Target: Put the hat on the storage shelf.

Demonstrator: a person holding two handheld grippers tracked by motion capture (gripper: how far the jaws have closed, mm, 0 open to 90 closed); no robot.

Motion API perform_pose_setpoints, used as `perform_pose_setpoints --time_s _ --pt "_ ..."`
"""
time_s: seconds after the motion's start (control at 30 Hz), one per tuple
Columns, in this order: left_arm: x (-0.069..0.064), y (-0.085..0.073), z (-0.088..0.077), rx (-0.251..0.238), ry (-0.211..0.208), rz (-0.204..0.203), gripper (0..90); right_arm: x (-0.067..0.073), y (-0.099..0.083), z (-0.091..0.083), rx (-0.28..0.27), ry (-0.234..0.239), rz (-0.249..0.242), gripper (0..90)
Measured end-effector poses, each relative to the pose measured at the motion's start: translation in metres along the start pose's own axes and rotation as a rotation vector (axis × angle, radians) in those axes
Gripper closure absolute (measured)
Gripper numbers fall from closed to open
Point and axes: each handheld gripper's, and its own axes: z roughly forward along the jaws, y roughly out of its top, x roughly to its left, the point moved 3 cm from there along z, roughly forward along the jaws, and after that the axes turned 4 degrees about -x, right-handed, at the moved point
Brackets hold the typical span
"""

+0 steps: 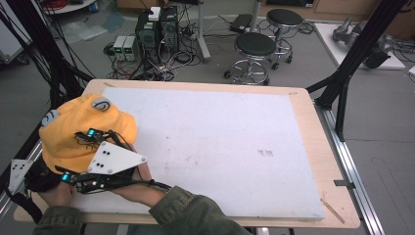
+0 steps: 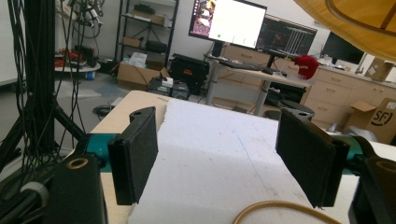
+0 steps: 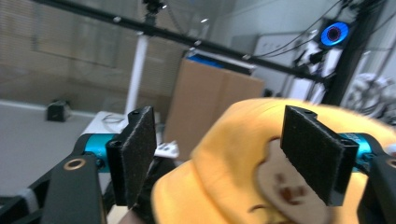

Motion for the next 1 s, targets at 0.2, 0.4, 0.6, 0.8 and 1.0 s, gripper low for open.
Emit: perform_pose_setpoints --time_s 0.2,0.4,0.6,0.8,1.0 --pt "0.0 0.0 0.0 0.0 0.0 -0.001 29.8 -0.015 0.008 -0.011 -0.028 -0.083 -0.008 20.9" --pt "0.0 0.0 -0.001 -0.001 0.004 0.003 29.8 -0.029 0.011 -0.024 -0.03 -0.164 -0.017 17.2" --pt "-0.001 0.001 -0.003 -0.009 0.01 0.014 29.8 -0.052 0.013 -0.044 -0.021 -0.246 -0.02 16.7" --pt "-0.003 0.001 -0.002 -0.01 0.009 0.023 29.8 -0.08 0.01 -0.076 -0.007 -0.342 0.021 16.6" --pt "-0.004 0.001 -0.002 -0.012 0.012 0.032 29.8 -0.103 0.008 -0.114 0.012 -0.448 0.044 16.6"
